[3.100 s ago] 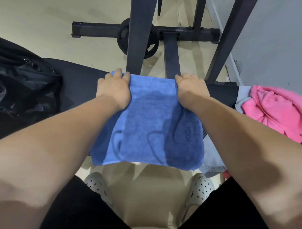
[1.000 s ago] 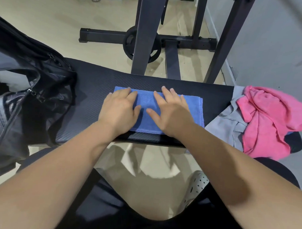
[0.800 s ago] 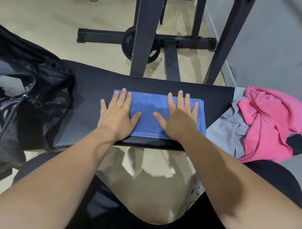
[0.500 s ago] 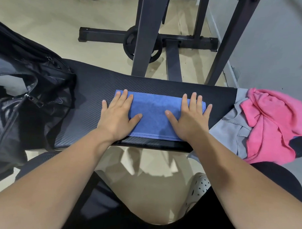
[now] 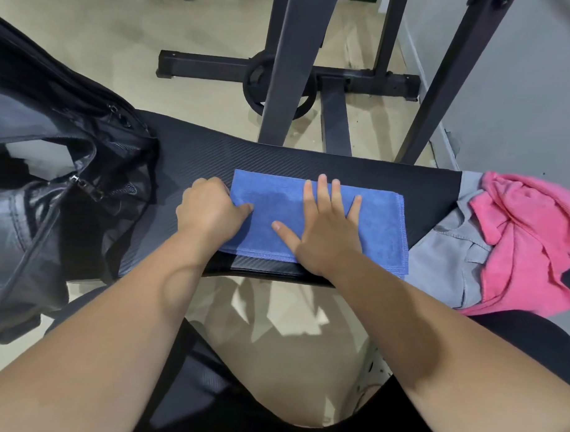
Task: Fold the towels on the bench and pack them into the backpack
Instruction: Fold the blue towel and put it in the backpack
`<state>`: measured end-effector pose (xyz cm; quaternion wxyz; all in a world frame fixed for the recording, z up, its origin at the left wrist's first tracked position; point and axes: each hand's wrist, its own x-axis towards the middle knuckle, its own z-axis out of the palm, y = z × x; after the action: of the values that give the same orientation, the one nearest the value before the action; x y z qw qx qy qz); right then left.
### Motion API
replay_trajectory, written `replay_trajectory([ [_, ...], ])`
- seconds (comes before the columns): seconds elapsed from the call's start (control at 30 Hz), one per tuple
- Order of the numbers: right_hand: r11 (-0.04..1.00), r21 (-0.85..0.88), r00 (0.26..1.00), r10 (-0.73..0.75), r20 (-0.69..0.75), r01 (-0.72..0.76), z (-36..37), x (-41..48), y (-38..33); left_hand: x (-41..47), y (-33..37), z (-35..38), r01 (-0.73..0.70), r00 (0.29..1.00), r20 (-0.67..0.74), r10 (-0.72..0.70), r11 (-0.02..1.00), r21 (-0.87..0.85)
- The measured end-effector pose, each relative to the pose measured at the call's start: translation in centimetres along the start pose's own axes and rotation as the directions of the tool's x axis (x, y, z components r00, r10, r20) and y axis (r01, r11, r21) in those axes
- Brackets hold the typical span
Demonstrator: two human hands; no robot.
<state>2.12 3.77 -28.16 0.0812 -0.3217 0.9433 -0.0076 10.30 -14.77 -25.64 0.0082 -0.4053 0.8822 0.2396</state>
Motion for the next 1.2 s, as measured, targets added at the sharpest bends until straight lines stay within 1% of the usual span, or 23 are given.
replay_trajectory([
  [0.17,1.0,-0.004,1.0,0.009,0.012,-0.009,-0.2,0.0,-0.1,-0.2,1.0,0.2,-0.006,1.0,0.005,0.007,0.99,-0.139],
  [0.33,0.999,0.031,1.0,-0.013,0.026,0.013,-0.1,0.0,0.1,-1.1,2.0,-0.7,0.002,1.0,-0.016,-0.006,0.971,-0.237],
  [0.4,0.996,0.088,0.999,-0.025,0.025,0.023,-0.2,0.1,0.4,-1.4,2.6,-1.5,0.021,0.999,-0.028,-0.032,0.949,-0.316],
  [0.43,0.988,0.152,0.999,-0.029,0.012,0.027,-0.3,0.1,0.6,-1.7,3.0,-1.9,0.031,0.998,-0.044,-0.051,0.929,-0.368],
  [0.47,0.965,0.26,0.999,-0.031,-0.018,0.035,-0.5,0.0,0.9,-1.9,3.4,-2.4,0.032,0.995,-0.067,-0.068,0.904,-0.426],
  [0.5,0.913,0.407,0.998,-0.021,-0.065,0.045,-0.8,-0.2,1.3,-2.2,3.9,-2.8,0.026,0.993,-0.089,-0.079,0.875,-0.483],
  [0.57,0.719,0.692,0.987,0.056,-0.149,0.063,-1.4,-1.0,2.4,-3.0,5.5,-3.7,-0.01,0.992,-0.106,-0.062,0.82,-0.572],
  [0.6,0.627,0.776,0.979,0.106,-0.175,0.071,-1.9,-1.5,3.1,-3.5,6.5,-4.1,-0.035,0.994,-0.107,-0.036,0.801,-0.597],
  [0.63,0.576,0.814,0.967,0.159,-0.2,0.074,-2.3,-1.9,3.9,-3.9,7.6,-4.2,-0.067,0.994,-0.11,-0.001,0.788,-0.612],
  [0.7,0.526,0.849,0.943,0.251,-0.217,0.056,-3.1,-2.3,5.8,-4.8,10.2,-4.0,-0.137,0.99,-0.118,0.081,0.772,-0.62],
  [0.73,0.469,0.883,0.937,0.296,-0.185,0.026,-3.6,-2.4,6.8,-5.4,11.6,-3.5,-0.172,0.985,-0.119,0.124,0.766,-0.62],
  [0.77,0.377,0.926,0.933,0.335,-0.132,-0.005,-4.2,-2.5,7.8,-5.9,13.0,-2.7,-0.205,0.979,-0.12,0.167,0.76,-0.617],
  [0.83,0.15,0.986,0.926,0.378,0.006,-0.068,-5.2,-2.6,9.5,-6.9,15.6,-0.8,-0.258,0.965,-0.124,0.232,0.745,-0.615],
  [0.87,0.076,0.993,0.923,0.379,0.058,-0.093,-5.5,-2.8,10.2,-7.3,16.7,0.3,-0.263,0.962,-0.115,0.246,0.739,-0.62],
  [0.93,0.006,0.992,0.921,0.371,0.116,-0.127,-5.6,-3.3,11.4,-7.8,18.2,2.7,-0.221,0.969,-0.057,0.241,0.742,-0.633],
  [0.97,-0.011,0.991,0.921,0.368,0.131,-0.136,-5.2,-3.4,11.9,-8.0,18.7,3.8,-0.193,0.971,-0.012,0.241,0.748,-0.635],
  [1.0,0.006,0.99,0.92,0.37,0.13,-0.142,-4.7,-3.6,12.3,-8.1,18.9,4.9,-0.167,0.967,0.043,0.25,0.757,-0.632],
  [1.03,0.083,0.985,0.916,0.387,0.107,-0.15,-4.0,-3.6,12.7,-8.2,19.0,5.8,-0.145,0.959,0.102,0.263,0.769,-0.623],
  [1.07,0.189,0.969,0.91,0.408,0.071,-0.16,-3.3,-3.8,13.0,-8.3,18.9,6.5,-0.128,0.95,0.151,0.274,0.782,-0.61],
  [1.1,0.269,0.949,0.907,0.42,0.036,-0.162,-2.6,-3.9,13.2,-8.4,18.7,6.9,-0.12,0.944,0.177,0.277,0.792,-0.598],
  [1.13,0.304,0.94,0.906,0.423,0.009,-0.152,-2.1,-4.0,13.3,-8.4,18.4,7.0,-0.126,0.946,0.17,0.277,0.793,-0.596],
  [1.2,0.352,0.929,0.914,0.403,-0.045,-0.109,-1.6,-4.0,13.3,-8.4,17.7,6.8,-0.184,0.955,0.077,0.288,0.773,-0.607],
])
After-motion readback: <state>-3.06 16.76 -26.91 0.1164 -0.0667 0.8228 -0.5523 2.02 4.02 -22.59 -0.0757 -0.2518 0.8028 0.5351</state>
